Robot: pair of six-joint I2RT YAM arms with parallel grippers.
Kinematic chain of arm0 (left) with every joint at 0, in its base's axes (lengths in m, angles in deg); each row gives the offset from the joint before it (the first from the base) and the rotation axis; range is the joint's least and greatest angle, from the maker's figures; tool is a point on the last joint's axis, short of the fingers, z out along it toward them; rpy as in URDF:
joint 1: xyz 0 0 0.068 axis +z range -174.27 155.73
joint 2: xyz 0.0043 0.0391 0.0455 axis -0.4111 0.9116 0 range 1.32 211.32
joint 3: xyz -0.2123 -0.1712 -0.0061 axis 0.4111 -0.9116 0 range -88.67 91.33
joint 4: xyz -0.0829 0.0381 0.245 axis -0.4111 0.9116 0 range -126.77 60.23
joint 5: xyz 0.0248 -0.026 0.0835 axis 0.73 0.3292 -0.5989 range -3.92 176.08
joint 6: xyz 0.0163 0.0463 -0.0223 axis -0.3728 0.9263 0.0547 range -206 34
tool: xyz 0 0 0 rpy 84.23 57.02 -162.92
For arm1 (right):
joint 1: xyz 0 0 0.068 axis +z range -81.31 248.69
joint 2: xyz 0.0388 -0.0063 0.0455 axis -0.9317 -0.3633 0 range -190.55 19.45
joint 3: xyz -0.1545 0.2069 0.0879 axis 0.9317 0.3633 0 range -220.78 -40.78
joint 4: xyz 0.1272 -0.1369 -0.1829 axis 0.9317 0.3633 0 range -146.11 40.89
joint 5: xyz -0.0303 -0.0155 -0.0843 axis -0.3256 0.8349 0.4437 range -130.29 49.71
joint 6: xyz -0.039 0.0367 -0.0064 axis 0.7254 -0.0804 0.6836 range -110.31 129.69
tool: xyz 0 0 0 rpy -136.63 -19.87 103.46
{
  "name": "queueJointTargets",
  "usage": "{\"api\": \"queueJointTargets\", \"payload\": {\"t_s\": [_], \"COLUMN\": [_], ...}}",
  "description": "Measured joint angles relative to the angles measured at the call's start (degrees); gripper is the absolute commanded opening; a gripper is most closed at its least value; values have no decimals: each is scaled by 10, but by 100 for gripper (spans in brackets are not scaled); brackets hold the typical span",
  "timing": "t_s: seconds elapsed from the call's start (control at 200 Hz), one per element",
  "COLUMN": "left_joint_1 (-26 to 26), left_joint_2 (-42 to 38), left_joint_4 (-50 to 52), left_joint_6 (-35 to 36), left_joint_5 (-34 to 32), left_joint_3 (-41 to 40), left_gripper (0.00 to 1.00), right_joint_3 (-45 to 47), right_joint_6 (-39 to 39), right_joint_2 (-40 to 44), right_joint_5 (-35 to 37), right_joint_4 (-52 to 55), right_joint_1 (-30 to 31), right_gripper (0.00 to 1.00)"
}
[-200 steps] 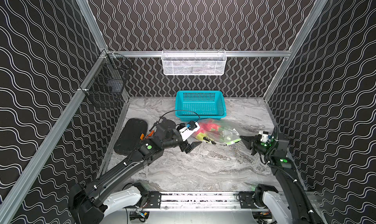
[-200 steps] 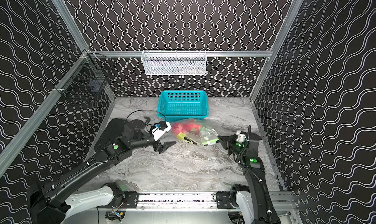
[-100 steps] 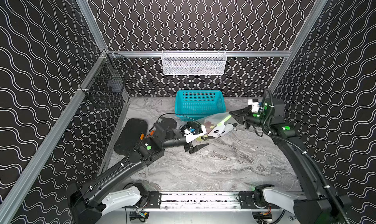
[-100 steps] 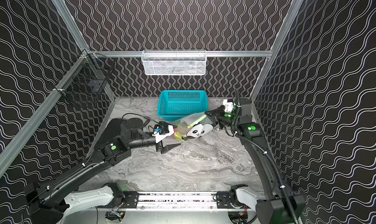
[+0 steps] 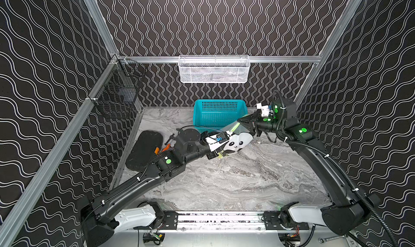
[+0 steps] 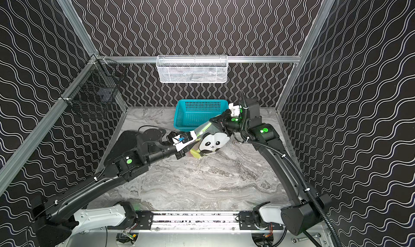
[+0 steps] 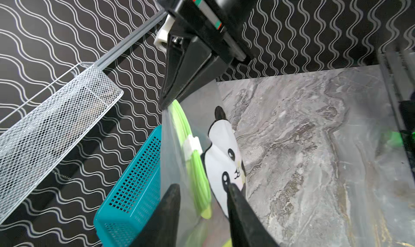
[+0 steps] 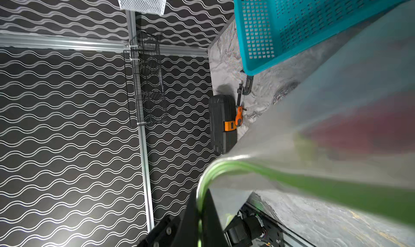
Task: Open the zip-top bag and take out the dragon fruit
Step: Pick up the zipper food storage bag at the center of the board.
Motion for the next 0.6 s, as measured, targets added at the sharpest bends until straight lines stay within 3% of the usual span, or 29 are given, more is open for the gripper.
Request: {"api": "queueJointTargets", "payload": {"t_s": [0.17,0.395,0.46,0.505,0.6], "left_joint_1": [0,0,0,0,4], "left_joint_2": [17,14,17,18,18], "left_joint_4": [-5,-23,-22,-21,-16], "left_joint_6": [2,5,7,14,17], "left_joint_5": [-26,-47,-44,-42,-31], "left_joint_3": [2,-1,2,4,4], "left_gripper": [40,11,8,0,0], "right_joint_3": [6,10,10,12,16], "right_joint_6": [-9,-15,-15,-15,-14], "right_joint_2": [0,0,0,0,0], "right_joint_5": [6,9,9,10,11], "right_joint_4": [-5,-12,-12,-13,-13], "right_joint_1": [20,28,29,29,29], "right_gripper": [0,0,0,0,0]}}
